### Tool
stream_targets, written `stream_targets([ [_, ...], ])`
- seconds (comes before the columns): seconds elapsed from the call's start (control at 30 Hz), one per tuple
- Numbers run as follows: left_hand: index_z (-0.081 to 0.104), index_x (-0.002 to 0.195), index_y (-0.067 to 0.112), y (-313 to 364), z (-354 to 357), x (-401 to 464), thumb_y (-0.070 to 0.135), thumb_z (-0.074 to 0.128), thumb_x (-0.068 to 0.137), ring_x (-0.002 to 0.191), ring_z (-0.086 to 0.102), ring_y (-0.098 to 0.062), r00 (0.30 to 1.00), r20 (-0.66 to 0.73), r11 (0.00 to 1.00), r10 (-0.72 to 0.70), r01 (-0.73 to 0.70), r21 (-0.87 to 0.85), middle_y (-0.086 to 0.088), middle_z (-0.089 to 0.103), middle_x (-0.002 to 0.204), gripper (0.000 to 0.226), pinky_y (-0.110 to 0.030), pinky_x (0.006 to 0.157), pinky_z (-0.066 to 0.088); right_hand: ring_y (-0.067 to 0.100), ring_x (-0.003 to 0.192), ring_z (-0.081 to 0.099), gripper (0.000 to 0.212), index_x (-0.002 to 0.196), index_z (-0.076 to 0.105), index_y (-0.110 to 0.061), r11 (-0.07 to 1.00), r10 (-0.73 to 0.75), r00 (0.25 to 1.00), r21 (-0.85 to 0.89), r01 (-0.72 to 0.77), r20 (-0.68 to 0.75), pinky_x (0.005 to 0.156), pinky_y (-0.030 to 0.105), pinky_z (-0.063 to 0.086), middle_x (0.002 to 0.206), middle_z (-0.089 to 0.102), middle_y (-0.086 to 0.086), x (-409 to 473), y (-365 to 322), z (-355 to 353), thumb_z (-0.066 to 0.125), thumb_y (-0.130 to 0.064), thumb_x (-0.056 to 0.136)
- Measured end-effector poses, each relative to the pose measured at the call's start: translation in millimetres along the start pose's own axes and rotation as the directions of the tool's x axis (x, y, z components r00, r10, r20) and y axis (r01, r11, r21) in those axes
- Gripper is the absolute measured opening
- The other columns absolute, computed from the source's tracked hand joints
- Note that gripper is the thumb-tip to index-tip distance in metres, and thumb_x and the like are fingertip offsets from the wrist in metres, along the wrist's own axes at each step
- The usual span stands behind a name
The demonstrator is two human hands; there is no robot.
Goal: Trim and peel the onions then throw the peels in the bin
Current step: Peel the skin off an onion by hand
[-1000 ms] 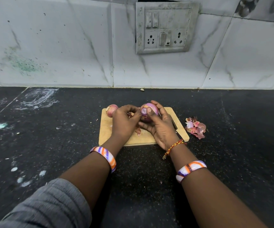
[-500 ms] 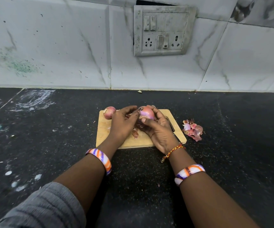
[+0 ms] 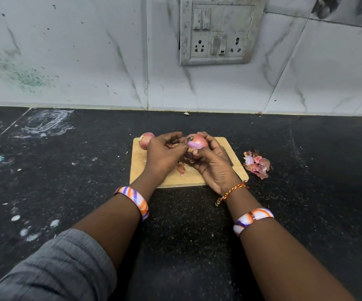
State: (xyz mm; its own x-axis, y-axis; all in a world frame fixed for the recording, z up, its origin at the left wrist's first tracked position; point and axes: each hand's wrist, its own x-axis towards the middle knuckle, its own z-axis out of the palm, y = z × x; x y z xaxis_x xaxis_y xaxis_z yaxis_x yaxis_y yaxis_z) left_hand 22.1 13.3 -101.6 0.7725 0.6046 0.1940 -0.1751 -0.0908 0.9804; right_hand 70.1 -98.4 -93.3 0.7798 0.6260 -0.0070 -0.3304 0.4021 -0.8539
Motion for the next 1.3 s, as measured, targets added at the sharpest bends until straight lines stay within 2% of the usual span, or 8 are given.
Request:
stream_targets([
  [0.1, 0.060, 0.111, 0.000, -1.5, -1.3, 2.2, -0.002, 0.065, 0.077, 0.070, 0.065, -0.002, 1.000, -0.021, 1.000, 0.002, -0.002, 0.003, -0.003, 0.065, 0.092, 0.034, -0.009, 0.055, 0.050, 0.025, 0.096, 0.056, 0.043, 0.102, 0.055, -0.016, 1.000, -0.005, 1.000, -0.024, 0.005, -0.007, 0.089, 0.041, 0.048, 0.110, 0.055, 0.011, -0.6, -0.7, 0.8, 0.042, 0.020, 0.081],
  [0.23, 0.062, 0.109, 0.001, -4.8, -2.8, 6.5, -0.005, 0.061, 0.077, 0.074, 0.061, -0.011, 0.996, -0.091, 1.000, 0.001, 0.002, 0.026, 0.000, 0.064, 0.080, 0.033, -0.021, 0.068, 0.053, 0.027, 0.086, 0.059, 0.036, 0.098, 0.056, -0.014, 0.998, 0.023, 1.000, 0.063, -0.023, -0.001, 0.068, 0.034, 0.057, 0.106, 0.056, 0.014, -1.8, -1.8, 2.3, 0.041, 0.015, 0.084],
  [0.53, 0.067, 0.105, 0.007, 2.8, -0.3, -1.5, 0.004, 0.062, 0.081, 0.074, 0.064, -0.008, 0.996, 0.077, 0.994, 0.035, -0.042, 0.097, -0.006, 0.069, 0.092, 0.024, -0.024, 0.068, 0.056, 0.015, 0.061, 0.064, 0.037, 0.099, 0.054, -0.014, 0.994, 0.022, 1.000, 0.104, -0.020, -0.016, 0.069, 0.033, 0.057, 0.098, 0.059, 0.013, -1.3, -1.2, 1.4, 0.036, 0.014, 0.084],
  [0.63, 0.068, 0.100, 0.005, 3.6, -1.2, -2.3, 0.001, 0.062, 0.079, 0.063, 0.064, -0.010, 0.998, 0.058, 0.999, 0.005, -0.008, 0.054, -0.011, 0.069, 0.087, 0.022, -0.025, 0.057, 0.055, 0.019, 0.071, 0.061, 0.038, 0.099, 0.055, -0.014, 0.998, 0.027, 1.000, 0.061, -0.026, -0.007, 0.071, 0.033, 0.057, 0.100, 0.057, 0.013, -2.7, -1.8, 2.5, 0.035, 0.016, 0.083],
  [0.87, 0.069, 0.092, 0.008, 2.1, -0.6, -1.0, 0.001, 0.065, 0.076, 0.066, 0.063, -0.006, 1.000, -0.010, 0.995, 0.024, -0.023, 0.093, -0.009, 0.070, 0.088, 0.018, -0.023, 0.065, 0.055, 0.025, 0.082, 0.059, 0.040, 0.098, 0.055, -0.014, 0.994, 0.013, 0.999, 0.107, -0.009, -0.043, 0.070, 0.034, 0.057, 0.105, 0.055, 0.015, -1.9, -0.4, 2.6, 0.036, 0.018, 0.083],
  [1.0, 0.064, 0.079, 0.019, 2.0, -0.8, -1.4, 0.011, 0.068, 0.080, 0.052, 0.061, -0.002, 0.999, 0.011, 0.997, 0.038, -0.039, 0.067, 0.001, 0.066, 0.077, 0.008, -0.022, 0.050, 0.050, 0.025, 0.087, 0.059, 0.041, 0.101, 0.054, -0.014, 0.993, 0.012, 0.999, 0.117, -0.007, -0.042, 0.081, 0.040, 0.051, 0.107, 0.057, 0.014, 0.4, 1.0, -0.8, 0.038, 0.019, 0.083],
  [1.13, 0.064, 0.077, 0.022, 0.6, -1.5, -0.3, 0.018, 0.070, 0.078, 0.065, 0.062, -0.015, 0.998, 0.030, 0.993, 0.049, -0.052, 0.106, -0.005, 0.067, 0.081, 0.008, -0.034, 0.063, 0.054, 0.021, 0.091, 0.060, 0.030, 0.102, 0.054, -0.015, 0.998, -0.010, 1.000, 0.067, 0.012, -0.027, 0.082, 0.038, 0.051, 0.105, 0.059, 0.009, 0.0, 0.5, 0.3, 0.049, 0.010, 0.086],
  [1.3, 0.062, 0.076, 0.008, 2.7, -0.7, -1.9, 0.011, 0.066, 0.081, 0.044, 0.059, -0.003, 0.997, 0.034, 0.991, 0.068, -0.071, 0.113, 0.008, 0.063, 0.063, 0.008, -0.017, 0.045, 0.048, 0.026, 0.101, 0.058, 0.026, 0.104, 0.054, -0.014, 0.993, -0.027, 0.999, 0.112, 0.031, -0.043, 0.083, 0.044, 0.051, 0.123, 0.053, 0.017, 3.2, 3.4, -2.2, 0.052, 0.005, 0.086],
])
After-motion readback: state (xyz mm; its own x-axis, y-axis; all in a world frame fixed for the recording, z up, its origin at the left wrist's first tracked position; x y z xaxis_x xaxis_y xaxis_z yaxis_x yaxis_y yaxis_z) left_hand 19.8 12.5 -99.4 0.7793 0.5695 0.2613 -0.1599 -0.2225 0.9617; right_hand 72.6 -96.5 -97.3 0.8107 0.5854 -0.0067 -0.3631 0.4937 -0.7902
